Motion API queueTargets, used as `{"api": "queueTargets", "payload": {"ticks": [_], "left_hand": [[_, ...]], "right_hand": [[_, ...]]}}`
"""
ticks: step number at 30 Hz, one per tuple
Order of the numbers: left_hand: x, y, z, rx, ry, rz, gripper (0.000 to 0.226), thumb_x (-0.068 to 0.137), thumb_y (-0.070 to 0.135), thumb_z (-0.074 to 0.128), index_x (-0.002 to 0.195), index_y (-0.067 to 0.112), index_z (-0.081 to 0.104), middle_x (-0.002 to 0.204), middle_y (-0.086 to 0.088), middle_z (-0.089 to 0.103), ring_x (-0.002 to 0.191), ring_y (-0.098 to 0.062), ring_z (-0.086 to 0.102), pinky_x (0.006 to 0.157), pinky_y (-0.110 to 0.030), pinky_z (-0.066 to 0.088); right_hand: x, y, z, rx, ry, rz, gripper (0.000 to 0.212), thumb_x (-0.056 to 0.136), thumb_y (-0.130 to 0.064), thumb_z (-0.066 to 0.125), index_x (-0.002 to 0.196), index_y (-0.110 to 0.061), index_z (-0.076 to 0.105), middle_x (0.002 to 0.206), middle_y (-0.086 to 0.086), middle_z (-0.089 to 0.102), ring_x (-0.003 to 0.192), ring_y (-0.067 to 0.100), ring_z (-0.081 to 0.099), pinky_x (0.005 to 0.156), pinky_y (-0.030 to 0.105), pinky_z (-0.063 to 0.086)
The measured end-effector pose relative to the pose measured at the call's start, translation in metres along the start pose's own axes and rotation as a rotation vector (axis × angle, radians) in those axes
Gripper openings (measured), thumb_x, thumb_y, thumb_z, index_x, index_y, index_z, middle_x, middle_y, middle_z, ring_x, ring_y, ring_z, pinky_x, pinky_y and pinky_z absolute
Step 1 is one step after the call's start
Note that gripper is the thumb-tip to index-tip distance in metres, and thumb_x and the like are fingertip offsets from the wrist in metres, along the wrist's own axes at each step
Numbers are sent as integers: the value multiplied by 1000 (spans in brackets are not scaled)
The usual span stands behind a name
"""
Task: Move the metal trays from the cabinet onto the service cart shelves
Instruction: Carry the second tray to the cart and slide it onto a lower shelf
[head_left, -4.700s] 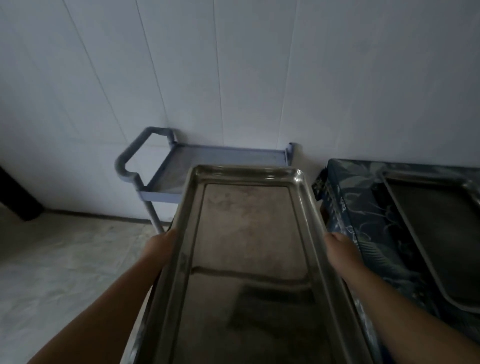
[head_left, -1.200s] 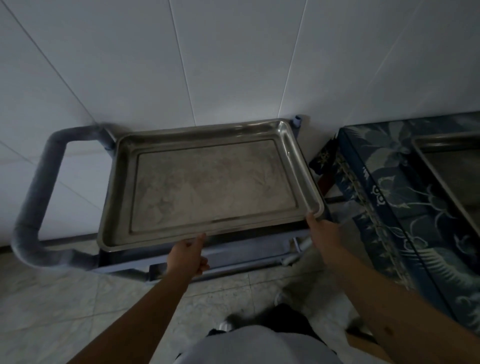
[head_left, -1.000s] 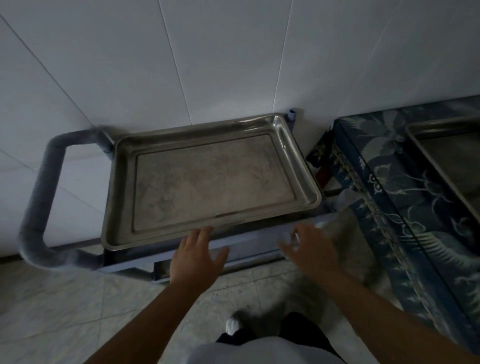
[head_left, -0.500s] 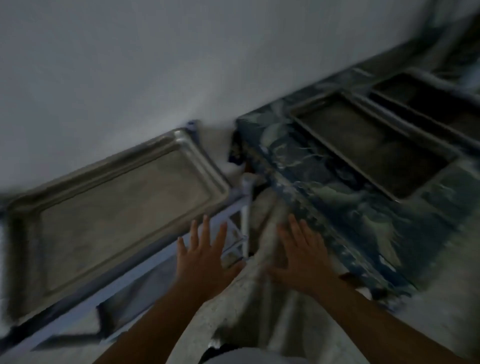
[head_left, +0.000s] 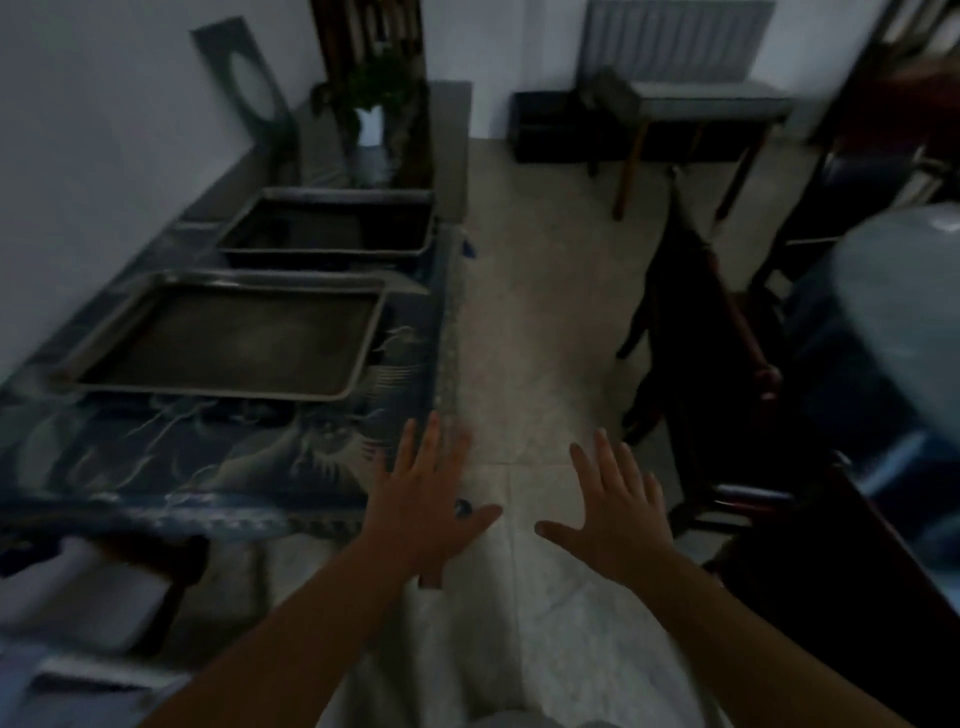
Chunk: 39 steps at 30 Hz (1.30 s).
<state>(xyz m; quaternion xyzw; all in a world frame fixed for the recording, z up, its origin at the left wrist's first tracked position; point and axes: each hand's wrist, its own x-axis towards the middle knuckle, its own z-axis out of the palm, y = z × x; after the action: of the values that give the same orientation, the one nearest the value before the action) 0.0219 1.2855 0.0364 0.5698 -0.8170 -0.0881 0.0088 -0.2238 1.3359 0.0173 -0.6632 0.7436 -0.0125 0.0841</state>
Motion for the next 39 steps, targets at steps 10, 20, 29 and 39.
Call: {"api": "queueTargets", "payload": {"ticks": [10, 20, 29, 39], "left_hand": [[112, 61, 8, 18, -15, 19, 102, 67, 97, 6, 145, 42, -29, 162, 1, -26, 150, -26, -19, 117, -59, -4], [307, 48, 18, -44, -83, 27, 108, 65, 99, 9, 150, 40, -19, 163, -2, -24, 149, -25, -22, 117, -62, 0], [465, 50, 2, -7, -104, 63, 108, 66, 98, 10, 152, 37, -14, 163, -3, -23, 149, -27, -19, 116, -64, 0], [665, 52, -16, 38, -125, -70, 115, 61, 99, 0, 155, 33, -4, 164, -6, -21, 149, -29, -21, 116, -63, 0]], "right_hand": [[92, 98, -30, 49, -25, 90, 116, 57, -98, 18, 150, -33, -7, 159, -3, -24, 147, 24, -18, 117, 57, 7], [268, 115, -26, 12, -112, 113, 115, 59, -97, 23, 150, -33, -6, 157, -1, -28, 146, 28, -19, 117, 59, 7], [405, 151, -52, 18, -145, 174, 109, 64, -92, 31, 149, -37, -8, 158, -2, -27, 146, 26, -19, 117, 57, 4], [646, 216, -41, 51, -168, 48, 111, 56, -94, 24, 147, -39, -9, 146, -12, -38, 147, 21, -17, 114, 57, 8]]}}
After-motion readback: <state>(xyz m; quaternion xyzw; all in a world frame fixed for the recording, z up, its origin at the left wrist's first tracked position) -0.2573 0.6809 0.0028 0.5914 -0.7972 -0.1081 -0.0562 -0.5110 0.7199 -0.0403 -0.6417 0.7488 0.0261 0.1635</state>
